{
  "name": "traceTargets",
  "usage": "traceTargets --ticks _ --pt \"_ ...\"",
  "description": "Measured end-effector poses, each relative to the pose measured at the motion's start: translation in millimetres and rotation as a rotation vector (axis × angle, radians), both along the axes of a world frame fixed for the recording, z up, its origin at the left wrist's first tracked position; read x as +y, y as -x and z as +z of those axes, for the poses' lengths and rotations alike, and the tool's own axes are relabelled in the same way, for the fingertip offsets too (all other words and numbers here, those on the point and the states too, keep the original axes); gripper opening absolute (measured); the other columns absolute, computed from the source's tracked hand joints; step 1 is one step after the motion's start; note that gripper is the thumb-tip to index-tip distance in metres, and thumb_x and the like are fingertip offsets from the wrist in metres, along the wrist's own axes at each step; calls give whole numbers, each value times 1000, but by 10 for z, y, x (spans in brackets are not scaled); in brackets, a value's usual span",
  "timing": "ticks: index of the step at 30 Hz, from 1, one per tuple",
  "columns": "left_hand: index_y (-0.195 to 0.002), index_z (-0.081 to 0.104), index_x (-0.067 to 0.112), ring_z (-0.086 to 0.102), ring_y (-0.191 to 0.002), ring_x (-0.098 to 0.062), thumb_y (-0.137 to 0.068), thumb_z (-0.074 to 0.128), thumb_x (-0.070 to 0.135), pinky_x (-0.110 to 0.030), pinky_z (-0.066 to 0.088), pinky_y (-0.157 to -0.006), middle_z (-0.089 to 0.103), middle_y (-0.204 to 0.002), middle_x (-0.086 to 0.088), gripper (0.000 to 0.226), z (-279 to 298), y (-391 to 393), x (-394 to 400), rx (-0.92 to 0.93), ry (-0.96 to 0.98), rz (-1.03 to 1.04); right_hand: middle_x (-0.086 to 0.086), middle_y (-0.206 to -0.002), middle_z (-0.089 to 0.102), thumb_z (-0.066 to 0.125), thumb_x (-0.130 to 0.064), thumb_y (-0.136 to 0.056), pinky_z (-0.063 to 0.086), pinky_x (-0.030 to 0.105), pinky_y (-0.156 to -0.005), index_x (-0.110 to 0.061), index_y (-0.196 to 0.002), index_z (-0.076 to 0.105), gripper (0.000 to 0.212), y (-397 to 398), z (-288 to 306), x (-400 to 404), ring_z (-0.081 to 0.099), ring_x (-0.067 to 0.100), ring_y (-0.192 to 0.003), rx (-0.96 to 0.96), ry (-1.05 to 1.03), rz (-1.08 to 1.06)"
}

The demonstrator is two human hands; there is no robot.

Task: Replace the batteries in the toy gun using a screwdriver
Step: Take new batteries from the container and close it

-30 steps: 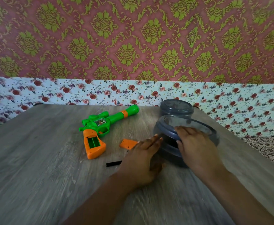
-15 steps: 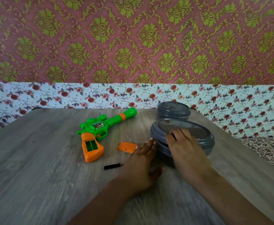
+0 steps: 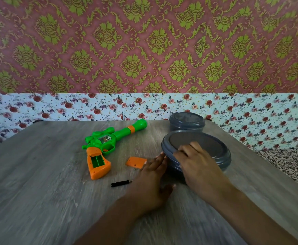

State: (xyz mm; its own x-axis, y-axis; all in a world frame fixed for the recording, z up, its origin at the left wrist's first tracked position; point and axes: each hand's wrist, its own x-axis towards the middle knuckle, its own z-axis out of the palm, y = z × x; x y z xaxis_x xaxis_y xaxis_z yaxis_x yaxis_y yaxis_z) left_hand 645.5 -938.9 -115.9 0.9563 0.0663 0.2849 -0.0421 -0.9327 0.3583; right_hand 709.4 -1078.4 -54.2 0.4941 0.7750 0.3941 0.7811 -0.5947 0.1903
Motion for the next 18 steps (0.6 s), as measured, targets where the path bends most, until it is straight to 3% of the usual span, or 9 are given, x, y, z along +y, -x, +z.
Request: traceTargets --ticks 4,7,9,12,14,16,18 --pt "-153 5 23 1 -148 -12 -91 52 44 -31 5 -122 0 -161 6 81 -2 -14 -4 -9 5 -5 0 -127 50 59 -31 -87 36 31 -99 -19 -130 47 46 -31 59 -40 40 18 -120 130 -74 66" --pt "-151 20 20 16 -146 -13 -90 54 41 -21 11 -118 17 -159 5 73 14 -30 9 -99 37 24 -2 -152 25 59 -60 -77 18 36 -113 -26 -145 17 87 -173 166 -161 19 19 -140 210 6 -56" --pt "-149 27 20 23 -142 -10 -91 57 36 -9 10 -107 24 -155 5 67 60 -31 7 -167 98 81 -1 -158 3 60 -73 -64 4 42 -117 -26 -147 -1 114 -330 170 -256 2 20 -145 265 128 -163" --pt "-148 25 22 22 -141 -7 -90 61 30 -1 6 -100 21 -154 9 69 139 -66 13 -221 147 101 -2 -158 -1 61 -77 -58 3 45 -118 -26 -148 -4 122 -479 84 -335 1 20 -145 343 174 -177" --pt "-150 20 24 18 -144 -7 -87 64 30 -8 11 -109 14 -157 11 77 185 -124 19 -222 100 47 -3 -158 1 60 -76 -61 6 43 -118 -26 -148 -2 118 -515 39 -338 5 19 -145 328 170 -145" --pt "-152 13 25 11 -147 -9 -86 66 30 -23 15 -119 5 -160 10 85 227 -216 4 -170 2 -25 -2 -158 4 57 -76 -64 9 42 -118 -25 -148 0 114 -527 22 -338 7 19 -145 309 168 -123" --pt "-152 8 26 3 -148 -12 -86 64 31 -30 7 -121 0 -161 7 87 267 -328 -28 -121 -132 -78 -1 -158 7 53 -77 -66 11 41 -118 -24 -148 3 110 -553 15 -342 10 19 -144 290 160 -101"
